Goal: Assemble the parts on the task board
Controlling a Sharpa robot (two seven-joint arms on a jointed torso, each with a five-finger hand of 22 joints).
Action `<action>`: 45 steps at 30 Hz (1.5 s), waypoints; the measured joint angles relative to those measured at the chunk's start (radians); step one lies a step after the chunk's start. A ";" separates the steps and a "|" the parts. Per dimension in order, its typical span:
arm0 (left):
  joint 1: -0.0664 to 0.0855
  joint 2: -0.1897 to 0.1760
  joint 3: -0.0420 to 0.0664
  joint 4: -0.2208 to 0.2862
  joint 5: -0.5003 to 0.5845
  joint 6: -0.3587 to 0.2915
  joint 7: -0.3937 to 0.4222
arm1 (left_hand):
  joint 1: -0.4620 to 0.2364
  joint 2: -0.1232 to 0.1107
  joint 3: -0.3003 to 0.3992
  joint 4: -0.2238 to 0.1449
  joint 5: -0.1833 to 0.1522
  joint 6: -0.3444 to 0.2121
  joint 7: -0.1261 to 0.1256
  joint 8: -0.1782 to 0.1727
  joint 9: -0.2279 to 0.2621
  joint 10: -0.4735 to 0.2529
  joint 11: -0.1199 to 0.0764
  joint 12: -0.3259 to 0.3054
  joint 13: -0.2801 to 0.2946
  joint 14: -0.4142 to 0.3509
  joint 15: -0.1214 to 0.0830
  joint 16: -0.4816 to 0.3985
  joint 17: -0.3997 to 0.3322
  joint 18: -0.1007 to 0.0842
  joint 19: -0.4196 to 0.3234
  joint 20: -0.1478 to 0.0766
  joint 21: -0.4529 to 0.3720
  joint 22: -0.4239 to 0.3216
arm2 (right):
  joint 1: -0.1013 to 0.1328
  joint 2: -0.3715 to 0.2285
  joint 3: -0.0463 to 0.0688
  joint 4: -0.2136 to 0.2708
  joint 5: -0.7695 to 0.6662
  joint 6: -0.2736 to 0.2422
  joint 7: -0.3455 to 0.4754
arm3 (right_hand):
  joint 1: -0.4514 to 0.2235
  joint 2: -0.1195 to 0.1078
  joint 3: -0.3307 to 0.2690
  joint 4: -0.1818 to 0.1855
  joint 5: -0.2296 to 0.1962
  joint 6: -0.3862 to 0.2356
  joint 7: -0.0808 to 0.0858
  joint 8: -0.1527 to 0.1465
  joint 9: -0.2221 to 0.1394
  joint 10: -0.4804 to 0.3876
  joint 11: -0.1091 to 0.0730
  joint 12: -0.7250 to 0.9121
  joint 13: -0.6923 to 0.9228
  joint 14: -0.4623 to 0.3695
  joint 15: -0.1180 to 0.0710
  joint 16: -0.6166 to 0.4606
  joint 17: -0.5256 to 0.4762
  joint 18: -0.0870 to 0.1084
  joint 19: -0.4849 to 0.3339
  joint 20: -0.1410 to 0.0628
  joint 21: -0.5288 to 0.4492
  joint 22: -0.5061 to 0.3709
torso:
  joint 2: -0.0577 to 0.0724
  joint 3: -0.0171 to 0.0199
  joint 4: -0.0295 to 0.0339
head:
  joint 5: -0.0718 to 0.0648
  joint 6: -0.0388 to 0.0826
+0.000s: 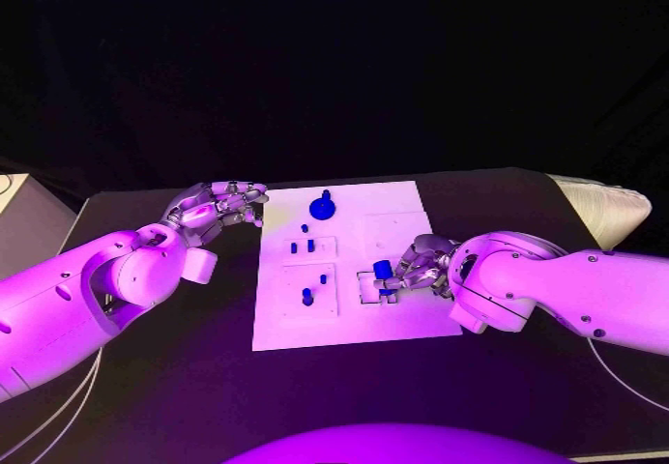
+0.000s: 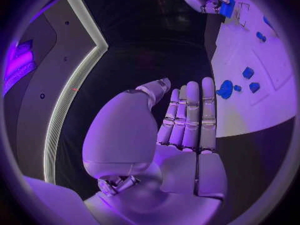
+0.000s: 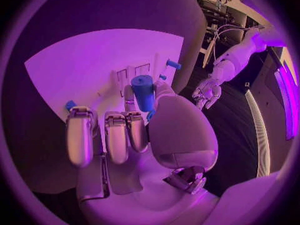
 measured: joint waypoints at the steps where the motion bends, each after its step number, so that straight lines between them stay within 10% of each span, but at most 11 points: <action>1: 0.000 0.000 0.000 0.000 0.000 0.000 0.000 | 0.000 0.000 0.000 0.000 0.000 0.000 0.000 0.000 0.000 0.000 0.000 0.000 0.000 0.000 0.000 0.000 0.000 0.000 0.000 0.000 0.000 0.000 | 0.000 0.006 0.000 -0.003 0.002 0.002 0.000 | 0.000 0.000 0.000 0.000 0.000 0.000 0.000 0.000 0.000 0.000 0.000 0.000 0.000 0.000 0.000 0.000 0.000 0.000 0.000 0.000 0.000 0.000 | 0.000 0.0000 0.0000 | 0.001 0.000; 34: 0.000 -0.002 0.000 0.002 0.000 0.003 -0.002 | 0.000 0.000 0.000 0.000 0.000 0.000 0.000 0.000 0.000 0.000 0.000 0.000 0.000 0.000 0.000 0.000 0.000 0.000 0.000 0.000 0.000 0.000 | -0.011 0.082 -0.004 -0.072 -0.031 0.079 -0.006 | -0.039 -0.018 -0.009 0.003 -0.067 0.011 -0.003 0.001 0.012 0.000 0.000 -0.022 0.000 0.000 0.000 0.000 0.000 0.000 0.000 0.000 -0.010 0.000 | 0.001 0.0004 -0.0001 | 0.009 -0.013; 45: 0.000 -0.002 0.000 0.002 0.000 0.004 -0.003 | 0.000 0.000 0.000 0.000 0.000 0.000 0.000 0.000 0.000 0.000 0.000 0.000 0.000 0.000 0.000 0.000 0.000 0.000 0.000 0.000 -0.007 -0.002 | -0.014 0.096 -0.005 -0.088 -0.046 0.076 -0.010 | -0.073 -0.014 -0.041 0.001 -0.170 0.009 -0.001 0.013 0.028 0.000 0.000 -0.033 -0.001 0.000 0.000 0.000 0.000 0.000 0.000 0.000 -0.024 -0.001 | 0.001 0.0004 -0.0001 | 0.010 -0.015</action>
